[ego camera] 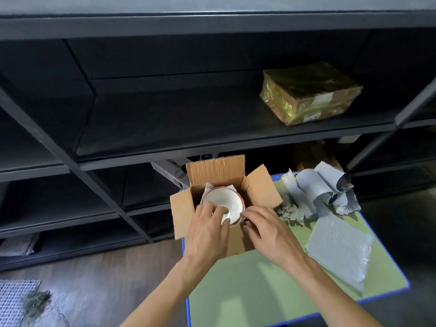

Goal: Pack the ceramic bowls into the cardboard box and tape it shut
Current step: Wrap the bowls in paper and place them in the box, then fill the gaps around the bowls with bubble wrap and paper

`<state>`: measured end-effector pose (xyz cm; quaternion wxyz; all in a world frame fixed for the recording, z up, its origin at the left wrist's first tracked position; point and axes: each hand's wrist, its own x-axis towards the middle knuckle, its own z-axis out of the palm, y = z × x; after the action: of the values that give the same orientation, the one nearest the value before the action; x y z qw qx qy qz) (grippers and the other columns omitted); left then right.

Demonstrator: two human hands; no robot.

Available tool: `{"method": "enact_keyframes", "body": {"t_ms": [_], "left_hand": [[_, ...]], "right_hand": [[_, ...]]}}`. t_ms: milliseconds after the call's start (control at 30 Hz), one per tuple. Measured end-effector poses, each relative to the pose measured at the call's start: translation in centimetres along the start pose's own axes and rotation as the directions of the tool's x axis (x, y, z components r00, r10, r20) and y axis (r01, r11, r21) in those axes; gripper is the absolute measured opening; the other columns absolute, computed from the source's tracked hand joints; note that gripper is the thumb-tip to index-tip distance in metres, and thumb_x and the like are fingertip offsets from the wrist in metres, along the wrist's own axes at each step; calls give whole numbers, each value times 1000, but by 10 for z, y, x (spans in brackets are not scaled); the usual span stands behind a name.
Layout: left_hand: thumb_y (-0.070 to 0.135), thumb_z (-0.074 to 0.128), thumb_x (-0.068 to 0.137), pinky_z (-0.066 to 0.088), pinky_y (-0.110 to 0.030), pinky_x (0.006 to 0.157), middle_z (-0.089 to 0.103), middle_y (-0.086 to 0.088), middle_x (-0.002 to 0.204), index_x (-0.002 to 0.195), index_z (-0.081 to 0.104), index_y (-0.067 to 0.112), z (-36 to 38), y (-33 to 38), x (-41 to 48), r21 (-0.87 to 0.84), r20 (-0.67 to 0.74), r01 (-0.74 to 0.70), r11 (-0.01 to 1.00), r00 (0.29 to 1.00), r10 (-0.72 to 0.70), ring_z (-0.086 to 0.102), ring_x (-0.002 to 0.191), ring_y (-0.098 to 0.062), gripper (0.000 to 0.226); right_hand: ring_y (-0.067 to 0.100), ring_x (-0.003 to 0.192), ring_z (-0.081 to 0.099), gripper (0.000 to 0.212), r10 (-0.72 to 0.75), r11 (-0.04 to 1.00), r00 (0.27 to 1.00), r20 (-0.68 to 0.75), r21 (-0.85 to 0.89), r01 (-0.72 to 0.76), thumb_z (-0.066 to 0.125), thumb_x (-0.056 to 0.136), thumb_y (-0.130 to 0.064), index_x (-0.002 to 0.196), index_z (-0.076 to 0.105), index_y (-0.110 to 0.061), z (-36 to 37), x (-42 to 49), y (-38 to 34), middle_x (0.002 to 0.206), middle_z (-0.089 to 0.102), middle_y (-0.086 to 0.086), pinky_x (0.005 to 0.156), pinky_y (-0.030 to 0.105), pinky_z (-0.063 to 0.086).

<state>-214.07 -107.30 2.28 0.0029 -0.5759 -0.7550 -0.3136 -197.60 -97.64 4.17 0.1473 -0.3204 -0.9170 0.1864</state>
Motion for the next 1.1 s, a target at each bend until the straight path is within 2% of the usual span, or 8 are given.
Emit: {"method": "enact_keyframes", "body": {"t_ms": [100,233,367,433,633,767,900,1100], "left_hand": [[19,55,92,46,-43,66,54,-2,85,95,65,14,9,18,-1,-33,23,-17,999,1000,18,46,74,-25,12],[21,54,96,43,-39,65,53,3,82,89,63,18,21,44,0,-50,85,-35,998,996,40,43,74,-21,12],[25,50,99,34,-30,64,49,7,78,85,56,20,34,72,2,-102,151,-58,993,986,73,43,73,-18,16],[26,50,100,38,-30,65,51,5,76,85,57,19,43,86,4,-129,196,-68,989,976,93,47,72,-17,18],[32,47,99,42,-31,67,58,5,82,93,61,21,80,123,17,-139,305,-52,989,948,93,55,79,-16,19],[35,49,99,46,-30,75,62,4,92,105,64,21,110,138,22,-109,379,-45,993,922,83,59,90,-17,22],[40,48,99,48,-34,86,63,1,107,122,62,21,147,154,26,-63,522,-11,998,852,42,59,104,-20,33],[47,45,100,45,-38,99,53,-5,127,136,49,15,199,181,37,70,718,-37,997,696,-25,51,118,-25,48]], "right_hand": [[12,108,54,24,10,999,1000,-20,52,-9,62,95,-19,119,66,-20,-9,-12,14,115,59,-13,88,31,51],[11,109,53,24,67,996,998,-6,63,-66,61,94,-16,117,66,-21,-19,-24,36,112,58,-14,88,30,51],[9,113,53,24,119,990,992,33,67,-121,61,94,-17,116,66,-24,-29,-36,63,112,59,-16,88,28,51],[6,115,52,24,152,985,987,54,72,-156,60,95,-20,117,66,-27,-35,-41,80,114,59,-18,91,26,49],[8,117,53,24,285,953,951,121,76,-295,59,97,-24,119,66,-28,-55,-60,135,116,61,-16,95,30,47],[10,124,49,28,365,924,912,187,42,-379,54,99,-27,125,63,-27,-59,-76,168,124,59,-12,98,29,44],[15,128,45,35,458,882,857,236,2,-472,53,99,-27,133,57,-25,-63,-99,203,133,56,-8,101,31,42],[20,134,37,53,606,792,741,290,-137,-595,54,98,-36,147,42,-22,-67,-133,253,145,44,-3,103,35,44]]}}
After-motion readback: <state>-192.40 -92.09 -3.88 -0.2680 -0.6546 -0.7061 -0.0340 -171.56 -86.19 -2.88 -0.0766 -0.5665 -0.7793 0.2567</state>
